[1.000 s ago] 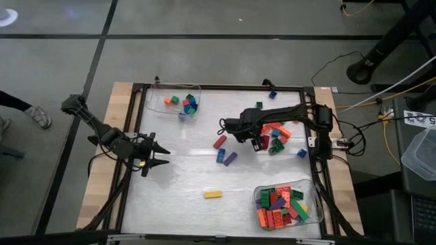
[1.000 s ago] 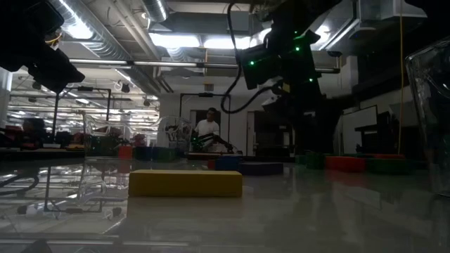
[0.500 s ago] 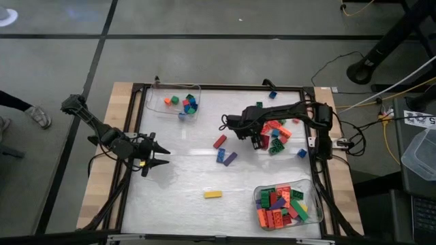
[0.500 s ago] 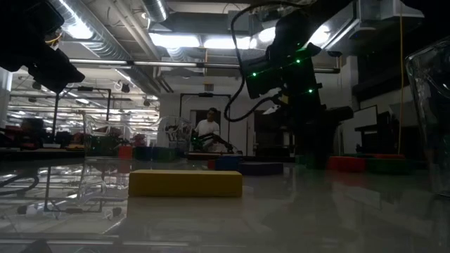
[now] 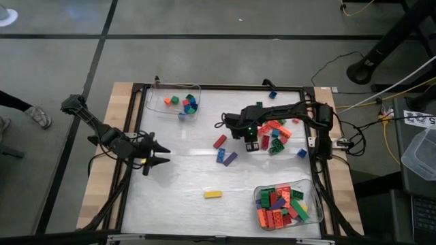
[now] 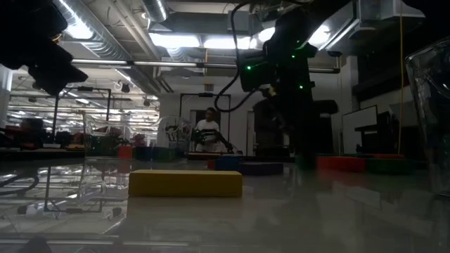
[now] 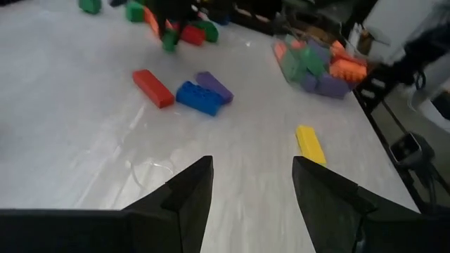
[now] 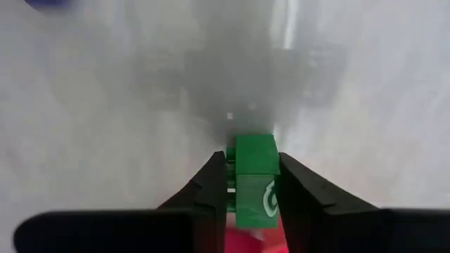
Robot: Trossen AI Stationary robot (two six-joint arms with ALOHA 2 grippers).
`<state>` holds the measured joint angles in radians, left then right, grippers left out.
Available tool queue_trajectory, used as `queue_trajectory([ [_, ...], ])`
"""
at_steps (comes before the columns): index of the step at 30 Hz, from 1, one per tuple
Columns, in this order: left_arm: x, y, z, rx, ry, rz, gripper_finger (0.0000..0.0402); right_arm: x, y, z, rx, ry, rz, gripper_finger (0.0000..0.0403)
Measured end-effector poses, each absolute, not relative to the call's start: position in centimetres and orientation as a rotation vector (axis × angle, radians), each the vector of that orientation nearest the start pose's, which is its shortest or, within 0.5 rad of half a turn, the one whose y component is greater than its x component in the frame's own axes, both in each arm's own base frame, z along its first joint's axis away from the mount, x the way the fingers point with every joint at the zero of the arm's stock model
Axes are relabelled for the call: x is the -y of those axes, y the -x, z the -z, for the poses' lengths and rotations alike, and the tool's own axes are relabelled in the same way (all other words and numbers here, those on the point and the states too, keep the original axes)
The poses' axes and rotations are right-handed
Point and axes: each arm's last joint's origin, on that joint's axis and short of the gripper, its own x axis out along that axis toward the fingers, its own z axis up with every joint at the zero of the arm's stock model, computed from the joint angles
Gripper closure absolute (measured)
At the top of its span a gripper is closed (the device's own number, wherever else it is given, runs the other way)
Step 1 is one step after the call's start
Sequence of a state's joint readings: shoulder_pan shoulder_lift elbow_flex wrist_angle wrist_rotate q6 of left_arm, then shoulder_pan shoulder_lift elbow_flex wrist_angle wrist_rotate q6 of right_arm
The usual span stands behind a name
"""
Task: Sort blocks by size
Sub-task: Put the square green game piece into the top transparent bin
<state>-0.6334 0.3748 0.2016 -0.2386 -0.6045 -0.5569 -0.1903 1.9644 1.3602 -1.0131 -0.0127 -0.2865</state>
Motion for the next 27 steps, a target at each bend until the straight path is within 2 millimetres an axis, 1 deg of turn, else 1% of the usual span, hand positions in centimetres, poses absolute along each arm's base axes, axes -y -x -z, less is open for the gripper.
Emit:
queue_trajectory([
  [3,5.1,-10.0,-18.4,-0.275,0.33,-0.11,0.0218,6.5,-35.3,-16.6,-1.556,-0.024,-0.126,0.0312],
  [6,5.1,-10.1,-18.9,-0.228,0.332,-0.133,0.0218,6.4,-36.2,-17.4,-1.474,-0.089,-0.165,0.0299],
  [8,5.1,-10.1,-19.0,-0.211,0.324,-0.136,0.0218,6.4,-37.1,-18.1,-1.387,-0.115,-0.205,0.0298],
  [11,5.1,-10.3,-19.1,-0.203,0.329,-0.146,0.0218,6.1,-38.7,-19.0,-1.24,-0.132,-0.239,0.0307],
  [14,5.1,-10.7,-18.7,-0.237,0.26,-0.162,0.0218,5.6,-40.5,-20.1,-1.062,-0.134,-0.269,0.0311],
  [17,5.3,-11.2,-18.5,-0.245,0.182,-0.173,0.0218,4.5,-42.1,-21.1,-0.878,-0.119,-0.332,0.0303],
  [20,5.4,-12.0,-19.0,-0.193,0.177,-0.183,0.0218,3.1,-43.3,-22.1,-0.722,-0.07,-0.383,0.0294],
  [23,5.4,-12.8,-19.4,-0.148,0.156,-0.2,0.0218,1.6,-44.2,-23.0,-0.598,-0.019,-0.41,0.0296],
  [27,5.3,-13.6,-19.5,-0.125,0.153,-0.224,0.0218,-0.3,-44.9,-24.0,-0.481,0.045,-0.395,0.0303],
])
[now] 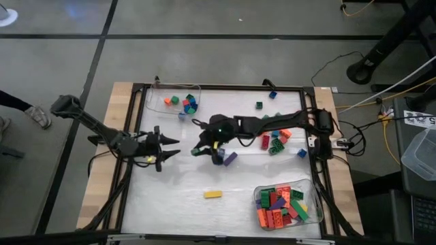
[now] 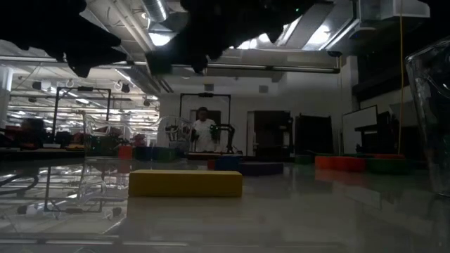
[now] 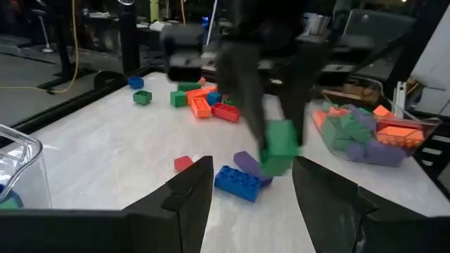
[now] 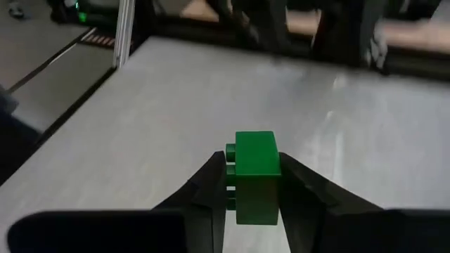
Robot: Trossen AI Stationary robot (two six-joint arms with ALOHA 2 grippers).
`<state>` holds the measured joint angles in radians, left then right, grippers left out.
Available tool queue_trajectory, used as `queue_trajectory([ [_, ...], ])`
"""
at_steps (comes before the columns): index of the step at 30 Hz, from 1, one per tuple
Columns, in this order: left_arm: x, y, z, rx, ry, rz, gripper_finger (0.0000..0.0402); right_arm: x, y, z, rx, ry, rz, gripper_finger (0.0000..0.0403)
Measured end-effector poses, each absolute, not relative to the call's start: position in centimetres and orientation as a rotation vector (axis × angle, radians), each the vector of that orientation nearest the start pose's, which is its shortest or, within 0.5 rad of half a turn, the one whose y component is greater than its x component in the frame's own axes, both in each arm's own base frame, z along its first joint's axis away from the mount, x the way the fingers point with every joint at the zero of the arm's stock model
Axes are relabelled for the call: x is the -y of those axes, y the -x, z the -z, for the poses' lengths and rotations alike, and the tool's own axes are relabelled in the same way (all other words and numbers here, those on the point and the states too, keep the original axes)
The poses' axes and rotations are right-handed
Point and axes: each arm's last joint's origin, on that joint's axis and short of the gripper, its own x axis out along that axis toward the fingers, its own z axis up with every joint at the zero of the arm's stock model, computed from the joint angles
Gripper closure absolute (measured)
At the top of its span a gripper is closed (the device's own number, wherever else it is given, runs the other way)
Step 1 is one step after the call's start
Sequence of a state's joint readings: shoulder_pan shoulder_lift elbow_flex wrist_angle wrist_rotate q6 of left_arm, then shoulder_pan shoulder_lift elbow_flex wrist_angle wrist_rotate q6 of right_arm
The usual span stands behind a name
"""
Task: Sort blocks by size
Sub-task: Put the square green game piece into the top transparent bin
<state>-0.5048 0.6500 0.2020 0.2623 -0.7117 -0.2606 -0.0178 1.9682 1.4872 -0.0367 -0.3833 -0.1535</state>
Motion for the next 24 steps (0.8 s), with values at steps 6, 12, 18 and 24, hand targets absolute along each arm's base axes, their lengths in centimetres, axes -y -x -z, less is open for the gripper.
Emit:
queue_trajectory([
  [6,5.5,-14.7,-19.1,-0.124,0.156,-0.235,0.0218,-2.5,-45.5,-25.0,-0.365,0.133,-0.314,0.0297],
  [12,5.9,-15.3,-18.7,-0.127,0.159,-0.201,0.0218,-3.3,-45.6,-25.3,-0.335,0.172,-0.253,0.03],
  [18,6.3,-15.7,-18.4,-0.145,0.159,-0.154,0.0218,-3.5,-45.6,-25.3,-0.336,0.175,-0.246,0.03],
  [24,6.4,-16.1,-18.3,-0.133,0.157,-0.149,0.0217,-3.3,-45.6,-25.4,-0.332,0.176,-0.232,0.0301],
])
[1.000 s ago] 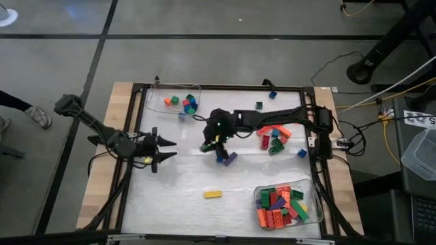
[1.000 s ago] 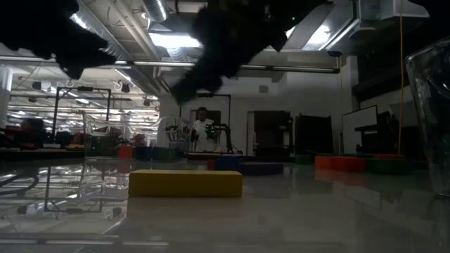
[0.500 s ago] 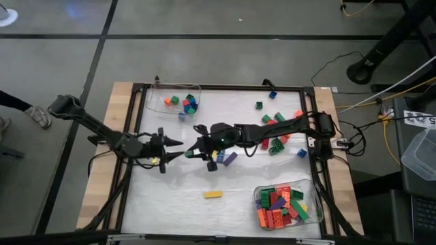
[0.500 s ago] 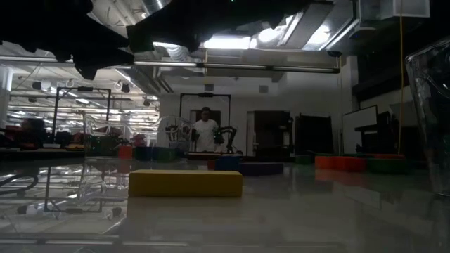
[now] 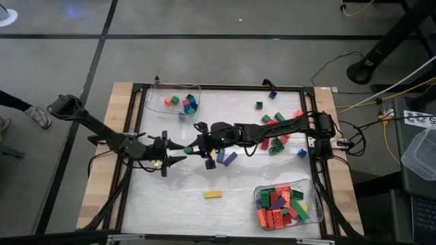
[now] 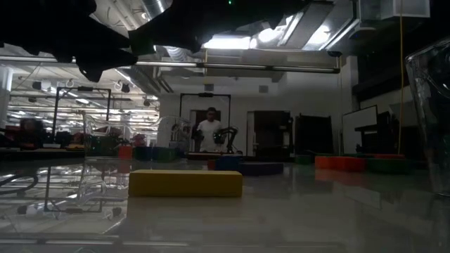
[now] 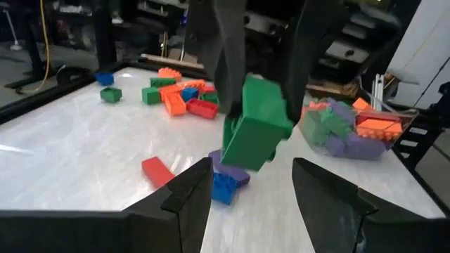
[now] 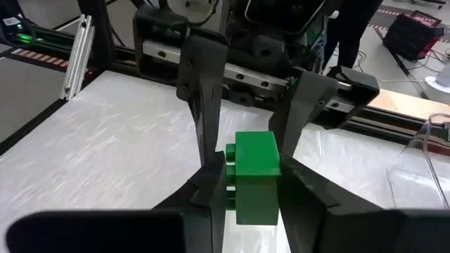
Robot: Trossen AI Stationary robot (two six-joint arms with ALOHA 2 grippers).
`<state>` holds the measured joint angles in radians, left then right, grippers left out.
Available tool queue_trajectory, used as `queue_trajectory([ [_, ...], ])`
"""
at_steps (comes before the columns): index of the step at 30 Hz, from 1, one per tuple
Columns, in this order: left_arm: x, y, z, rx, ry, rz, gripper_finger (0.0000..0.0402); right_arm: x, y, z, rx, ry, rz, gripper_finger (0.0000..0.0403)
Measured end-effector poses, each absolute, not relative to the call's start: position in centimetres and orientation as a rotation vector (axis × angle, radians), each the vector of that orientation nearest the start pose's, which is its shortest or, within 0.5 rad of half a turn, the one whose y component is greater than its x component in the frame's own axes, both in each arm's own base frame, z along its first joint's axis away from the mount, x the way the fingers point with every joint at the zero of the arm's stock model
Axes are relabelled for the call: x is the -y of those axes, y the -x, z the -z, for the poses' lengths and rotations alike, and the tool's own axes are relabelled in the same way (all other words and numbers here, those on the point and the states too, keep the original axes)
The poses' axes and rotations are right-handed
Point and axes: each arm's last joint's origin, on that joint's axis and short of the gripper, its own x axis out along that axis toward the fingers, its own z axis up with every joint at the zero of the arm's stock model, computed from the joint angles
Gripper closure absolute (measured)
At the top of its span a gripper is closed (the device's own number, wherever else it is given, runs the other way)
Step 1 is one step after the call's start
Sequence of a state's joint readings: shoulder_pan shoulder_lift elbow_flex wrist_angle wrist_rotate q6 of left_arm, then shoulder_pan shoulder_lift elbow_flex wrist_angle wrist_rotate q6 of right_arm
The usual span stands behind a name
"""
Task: Sort blocks by size
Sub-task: Put the square green game piece into the top transparent bin
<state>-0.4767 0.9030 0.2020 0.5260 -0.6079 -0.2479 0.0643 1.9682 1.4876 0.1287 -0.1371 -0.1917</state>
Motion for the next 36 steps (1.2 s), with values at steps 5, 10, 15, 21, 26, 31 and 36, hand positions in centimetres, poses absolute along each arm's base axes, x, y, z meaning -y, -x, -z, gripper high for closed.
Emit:
queue_trajectory([
  [5,6.6,-16.4,-18.3,-0.111,0.117,-0.142,0.0217,-3.4,-45.6,-25.4,-0.332,0.176,-0.235,0.0301],
  [10,6.4,-16.9,-18.3,-0.094,0.104,-0.163,0.0217,-3.4,-45.6,-25.4,-0.331,0.176,-0.236,0.0301],
  [15,5.8,-17.3,-17.9,-0.109,0.135,-0.18,0.0217,-3.3,-45.6,-25.4,-0.329,0.176,-0.234,0.0301],
  [21,5.5,-17.5,-17.9,-0.116,0.113,-0.171,0.0247,-3.3,-45.7,-25.4,-0.329,0.176,-0.232,0.0301],
  [26,5.5,-17.5,-17.9,-0.121,0.077,-0.169,0.0314,-3.3,-45.7,-25.4,-0.331,0.175,-0.226,0.0301],
  [31,5.6,-17.5,-17.8,-0.126,0.066,-0.135,0.0324,-3.4,-45.6,-25.4,-0.331,0.167,-0.234,0.0301],
  [36,5.6,-17.5,-17.9,-0.12,0.1,-0.133,0.0271,-3.4,-45.6,-25.4,-0.33,0.174,-0.239,0.0301],
])
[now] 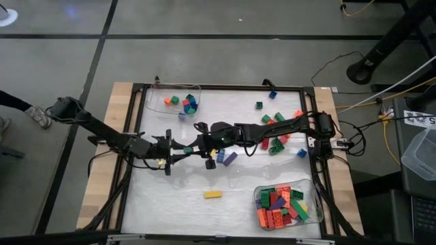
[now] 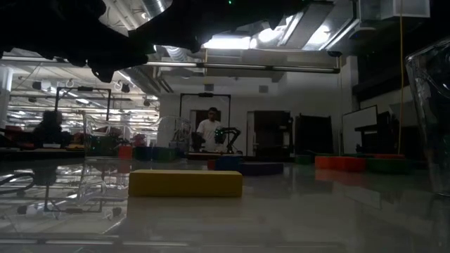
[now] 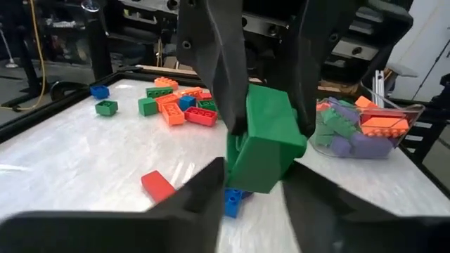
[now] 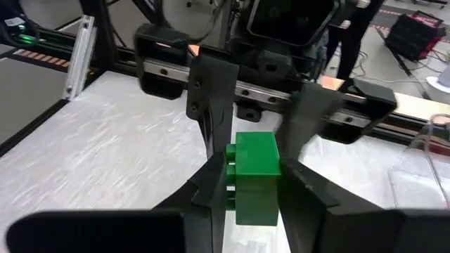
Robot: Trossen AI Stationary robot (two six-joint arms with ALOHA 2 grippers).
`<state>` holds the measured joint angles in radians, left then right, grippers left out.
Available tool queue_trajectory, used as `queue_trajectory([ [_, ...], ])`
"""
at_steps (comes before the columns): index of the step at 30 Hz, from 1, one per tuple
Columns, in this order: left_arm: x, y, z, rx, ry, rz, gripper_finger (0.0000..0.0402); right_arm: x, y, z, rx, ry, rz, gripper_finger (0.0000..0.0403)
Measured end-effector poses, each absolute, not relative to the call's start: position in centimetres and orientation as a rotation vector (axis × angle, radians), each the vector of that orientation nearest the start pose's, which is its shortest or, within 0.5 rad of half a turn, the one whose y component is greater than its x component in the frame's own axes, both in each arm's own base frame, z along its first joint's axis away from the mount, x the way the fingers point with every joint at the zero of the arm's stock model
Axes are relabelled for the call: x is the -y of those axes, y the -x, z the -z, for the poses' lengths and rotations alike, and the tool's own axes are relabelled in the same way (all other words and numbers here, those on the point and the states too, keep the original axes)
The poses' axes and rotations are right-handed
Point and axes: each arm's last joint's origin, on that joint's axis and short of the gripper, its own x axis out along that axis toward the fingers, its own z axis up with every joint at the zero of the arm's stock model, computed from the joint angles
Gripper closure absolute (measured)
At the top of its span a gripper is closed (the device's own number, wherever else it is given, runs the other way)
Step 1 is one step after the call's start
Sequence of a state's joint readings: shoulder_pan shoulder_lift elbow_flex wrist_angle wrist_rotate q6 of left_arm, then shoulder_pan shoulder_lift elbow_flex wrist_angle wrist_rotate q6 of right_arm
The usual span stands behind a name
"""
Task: Sort blocks by size
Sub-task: Put the square green game piece into the top transparent bin
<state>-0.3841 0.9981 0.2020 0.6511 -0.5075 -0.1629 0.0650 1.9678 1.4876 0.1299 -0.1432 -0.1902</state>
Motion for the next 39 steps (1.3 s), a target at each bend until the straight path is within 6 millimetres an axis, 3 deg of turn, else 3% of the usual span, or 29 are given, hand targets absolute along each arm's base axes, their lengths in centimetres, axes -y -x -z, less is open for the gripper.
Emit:
queue_trajectory([
  [6,5.53,-17.54,-18.16,-0.094,0.094,-0.144,0.0153,-3.51,-45.62,-25.4,-0.328,0.166,-0.263,0.0301],
  [12,5.66,-17.63,-18.43,-0.082,0.055,-0.104,0.0128,-3.54,-45.6,-25.52,-0.322,0.157,-0.272,0.0301],
  [19,5.74,-17.66,-18.52,-0.081,0.03,-0.081,0.0175,-3.53,-45.61,-25.55,-0.319,0.156,-0.269,0.0301],
  [30,5.83,-17.67,-18.51,-0.085,-0.03,-0.049,0.0329,-3.47,-45.61,-25.51,-0.324,0.143,-0.263,0.0301],
  [39,5.84,-17.67,-18.52,-0.083,-0.017,-0.046,0.033,-3.45,-45.61,-25.52,-0.323,0.15,-0.259,0.0278],
])
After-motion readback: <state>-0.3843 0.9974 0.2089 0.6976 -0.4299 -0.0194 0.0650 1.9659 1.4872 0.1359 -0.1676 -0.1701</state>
